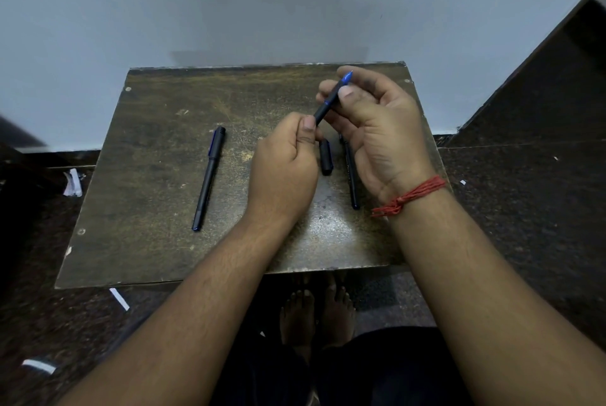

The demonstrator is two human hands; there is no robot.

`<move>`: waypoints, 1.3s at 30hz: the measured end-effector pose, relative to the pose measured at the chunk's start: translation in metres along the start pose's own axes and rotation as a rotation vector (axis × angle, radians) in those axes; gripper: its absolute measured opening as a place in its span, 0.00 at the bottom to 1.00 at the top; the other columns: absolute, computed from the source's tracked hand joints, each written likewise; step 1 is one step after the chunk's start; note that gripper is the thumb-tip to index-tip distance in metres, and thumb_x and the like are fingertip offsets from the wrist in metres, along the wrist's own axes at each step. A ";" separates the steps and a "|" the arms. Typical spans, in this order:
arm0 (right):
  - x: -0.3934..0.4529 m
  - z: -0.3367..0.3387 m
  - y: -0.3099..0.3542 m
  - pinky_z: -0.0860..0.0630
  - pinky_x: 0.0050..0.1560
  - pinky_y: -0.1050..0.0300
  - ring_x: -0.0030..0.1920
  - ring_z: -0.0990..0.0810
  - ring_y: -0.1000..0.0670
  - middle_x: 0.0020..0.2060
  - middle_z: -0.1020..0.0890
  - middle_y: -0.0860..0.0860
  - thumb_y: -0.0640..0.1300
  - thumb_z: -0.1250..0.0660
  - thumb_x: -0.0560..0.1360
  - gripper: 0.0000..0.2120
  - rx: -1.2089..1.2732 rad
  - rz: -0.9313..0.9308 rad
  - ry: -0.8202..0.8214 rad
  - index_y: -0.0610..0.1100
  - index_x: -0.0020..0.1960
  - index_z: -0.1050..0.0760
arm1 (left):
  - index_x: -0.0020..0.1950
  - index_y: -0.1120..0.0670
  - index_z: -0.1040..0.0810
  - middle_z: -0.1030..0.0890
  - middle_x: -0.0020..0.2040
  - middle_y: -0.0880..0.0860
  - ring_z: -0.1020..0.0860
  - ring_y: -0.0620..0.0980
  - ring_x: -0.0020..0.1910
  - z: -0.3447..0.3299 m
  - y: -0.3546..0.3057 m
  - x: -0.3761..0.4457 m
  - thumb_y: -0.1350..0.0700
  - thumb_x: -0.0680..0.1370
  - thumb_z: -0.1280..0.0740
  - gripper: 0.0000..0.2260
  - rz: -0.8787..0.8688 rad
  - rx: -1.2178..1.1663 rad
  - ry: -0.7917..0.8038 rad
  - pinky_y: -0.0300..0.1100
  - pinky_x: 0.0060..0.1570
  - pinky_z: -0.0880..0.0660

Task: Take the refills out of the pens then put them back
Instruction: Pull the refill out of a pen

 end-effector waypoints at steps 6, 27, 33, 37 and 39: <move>0.002 -0.002 -0.003 0.19 0.47 0.53 0.44 0.17 0.46 0.42 0.19 0.44 0.36 0.30 0.77 0.07 -0.014 0.018 -0.061 0.39 0.54 0.24 | 0.45 0.55 0.22 0.30 0.29 0.44 0.30 0.40 0.28 0.000 -0.001 0.000 0.53 0.86 0.43 0.14 -0.013 0.004 -0.010 0.33 0.27 0.39; 0.000 0.002 0.006 0.20 0.51 0.52 0.51 0.16 0.45 0.50 0.14 0.41 0.33 0.37 0.80 0.08 -0.028 -0.021 -0.034 0.40 0.57 0.24 | 0.48 0.52 0.26 0.29 0.32 0.44 0.30 0.39 0.31 -0.001 -0.003 0.000 0.55 0.85 0.41 0.07 -0.039 -0.008 0.038 0.33 0.30 0.36; 0.001 0.002 0.004 0.21 0.45 0.55 0.44 0.18 0.49 0.41 0.18 0.50 0.39 0.29 0.77 0.03 -0.148 0.017 -0.058 0.43 0.50 0.22 | 0.51 0.54 0.25 0.27 0.35 0.46 0.28 0.41 0.35 -0.002 -0.004 -0.001 0.57 0.84 0.41 0.06 -0.074 -0.014 0.047 0.42 0.36 0.31; 0.001 0.004 0.005 0.25 0.39 0.58 0.43 0.18 0.50 0.42 0.16 0.48 0.36 0.33 0.78 0.05 -0.153 0.008 -0.033 0.43 0.51 0.20 | 0.51 0.54 0.25 0.27 0.35 0.45 0.28 0.39 0.35 -0.002 -0.005 -0.002 0.57 0.84 0.41 0.06 -0.083 -0.018 0.056 0.36 0.33 0.33; 0.001 0.003 0.006 0.24 0.40 0.59 0.46 0.17 0.50 0.45 0.14 0.46 0.34 0.37 0.79 0.08 -0.093 -0.021 -0.035 0.42 0.53 0.21 | 0.51 0.55 0.25 0.28 0.35 0.45 0.28 0.38 0.35 -0.002 -0.005 -0.002 0.58 0.84 0.41 0.06 -0.088 -0.015 0.053 0.35 0.33 0.34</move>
Point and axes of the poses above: each hand's wrist, its own x-axis towards the middle knuckle, its own z-axis out of the back of the hand, y = z × x, the point moved 2 cm from there along x, towards the middle knuckle
